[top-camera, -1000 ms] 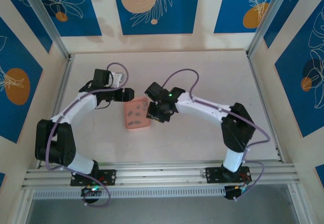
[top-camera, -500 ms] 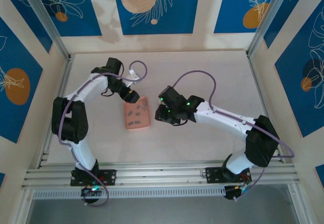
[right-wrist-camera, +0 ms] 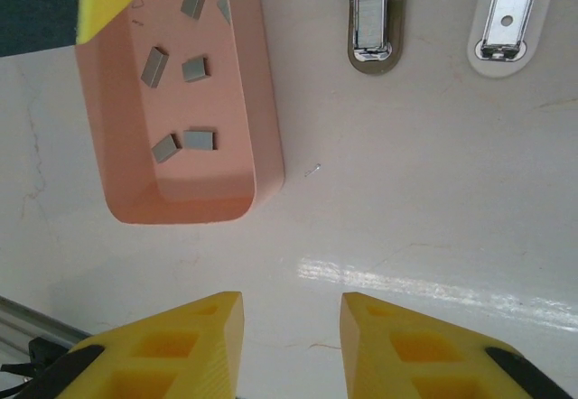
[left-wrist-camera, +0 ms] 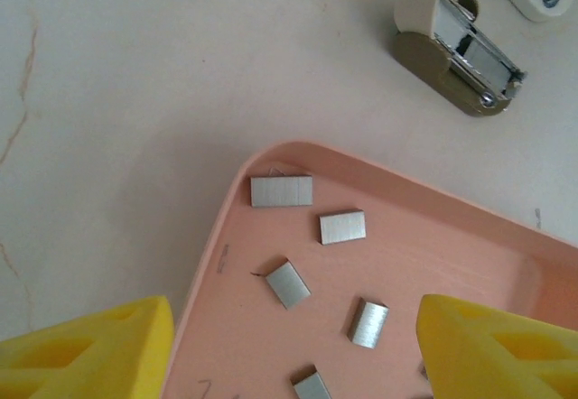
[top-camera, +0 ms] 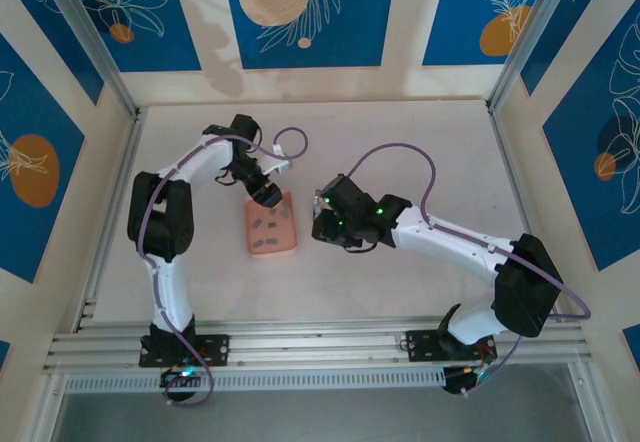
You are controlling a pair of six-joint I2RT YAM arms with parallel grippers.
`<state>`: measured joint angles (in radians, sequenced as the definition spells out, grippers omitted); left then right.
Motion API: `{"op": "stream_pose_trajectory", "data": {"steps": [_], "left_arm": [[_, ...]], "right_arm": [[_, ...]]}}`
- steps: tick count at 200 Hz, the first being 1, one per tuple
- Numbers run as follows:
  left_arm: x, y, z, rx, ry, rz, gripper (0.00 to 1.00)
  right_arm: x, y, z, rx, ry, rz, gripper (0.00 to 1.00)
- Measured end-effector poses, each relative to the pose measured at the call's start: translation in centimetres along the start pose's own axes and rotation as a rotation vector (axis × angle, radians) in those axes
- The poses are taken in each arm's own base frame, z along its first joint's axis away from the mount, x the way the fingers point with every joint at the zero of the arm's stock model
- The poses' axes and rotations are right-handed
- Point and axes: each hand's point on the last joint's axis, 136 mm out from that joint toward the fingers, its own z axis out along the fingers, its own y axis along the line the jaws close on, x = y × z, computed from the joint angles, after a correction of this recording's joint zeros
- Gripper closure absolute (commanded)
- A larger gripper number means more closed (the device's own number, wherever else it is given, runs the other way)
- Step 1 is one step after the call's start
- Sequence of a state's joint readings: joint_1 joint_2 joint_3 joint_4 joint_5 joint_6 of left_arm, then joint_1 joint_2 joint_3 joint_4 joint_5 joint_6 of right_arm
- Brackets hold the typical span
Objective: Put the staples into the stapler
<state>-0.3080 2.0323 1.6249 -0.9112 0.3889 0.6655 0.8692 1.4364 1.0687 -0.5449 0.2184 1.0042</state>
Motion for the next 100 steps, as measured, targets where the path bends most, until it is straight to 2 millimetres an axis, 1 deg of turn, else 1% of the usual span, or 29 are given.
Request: {"op": "stream_pose_trajectory", "data": {"steps": [21, 47, 72, 100], "left_arm": [[-0.1, 0.9, 0.6, -0.019, 0.020, 0.001, 0.33], [0.7, 1.9, 1.6, -0.044, 0.064, -0.007, 0.37], [1.4, 2.4, 2.1, -0.062, 0.096, -0.012, 0.41], [1.7, 2.7, 2.4, -0.073, 0.115, -0.018, 0.45]], "right_arm": [[-0.1, -0.1, 0.0, 0.004, -0.006, 0.003, 0.65], [-0.1, -0.4, 0.1, 0.010, -0.010, 0.011, 0.65], [0.1, -0.8, -0.1, 0.014, -0.013, 0.020, 0.65], [0.1, -0.7, -0.2, 0.010, -0.017, 0.020, 0.65]]}}
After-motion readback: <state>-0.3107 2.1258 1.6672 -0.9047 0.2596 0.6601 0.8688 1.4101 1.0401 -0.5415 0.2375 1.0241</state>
